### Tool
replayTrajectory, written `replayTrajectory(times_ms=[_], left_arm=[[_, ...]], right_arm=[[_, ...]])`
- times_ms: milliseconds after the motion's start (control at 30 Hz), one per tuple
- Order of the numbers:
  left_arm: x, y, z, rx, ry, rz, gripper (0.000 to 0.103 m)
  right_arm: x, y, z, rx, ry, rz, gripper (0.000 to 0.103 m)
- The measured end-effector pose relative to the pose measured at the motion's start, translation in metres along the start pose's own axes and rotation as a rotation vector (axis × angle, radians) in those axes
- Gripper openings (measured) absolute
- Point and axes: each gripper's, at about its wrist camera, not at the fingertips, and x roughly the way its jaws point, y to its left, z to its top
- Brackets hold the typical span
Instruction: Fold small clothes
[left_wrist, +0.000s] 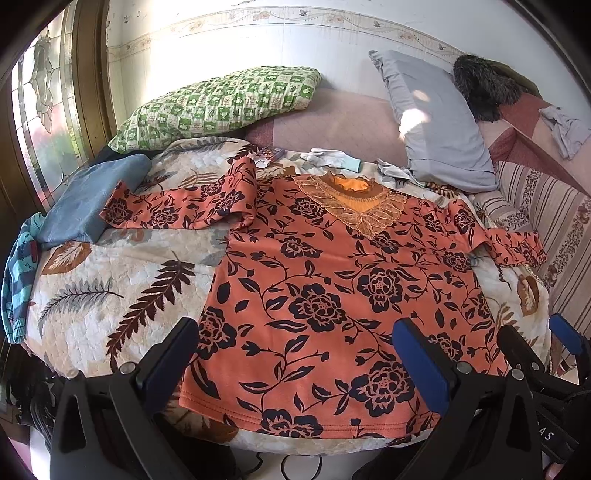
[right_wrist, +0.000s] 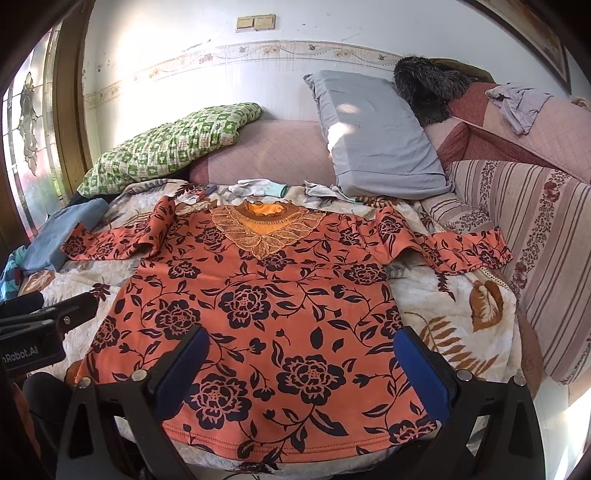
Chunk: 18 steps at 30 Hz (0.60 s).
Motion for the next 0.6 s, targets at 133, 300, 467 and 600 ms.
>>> replayTrajectory(times_ms=[133,300,467,600], left_arm=[[0.0010,-0.0002,-0.0001,-0.001,0.004,0.001,0.103],[0.0043,-0.0002,-0.0003,-0.002,0.009,0.001,0.103],[0.0049,-0.0004,-0.0008,0.002,0.010,0.001,0.103],[0.0050,-0.0004,-0.0015,0.000,0.009,-0.001,0.103]], right_arm=[[0.0014,0.0004,-0.0001,-0.001,0.004,0.002,0.101],[0.0029,-0.0002,-0.0001,0.002,0.010,0.001,0.101],[0.0042,-0.0008,-0.0008,0.003,0.014,0.002,0.101],[0.0041,-0.0008,-0.0014,0.004,0.015,0.002,0.101]])
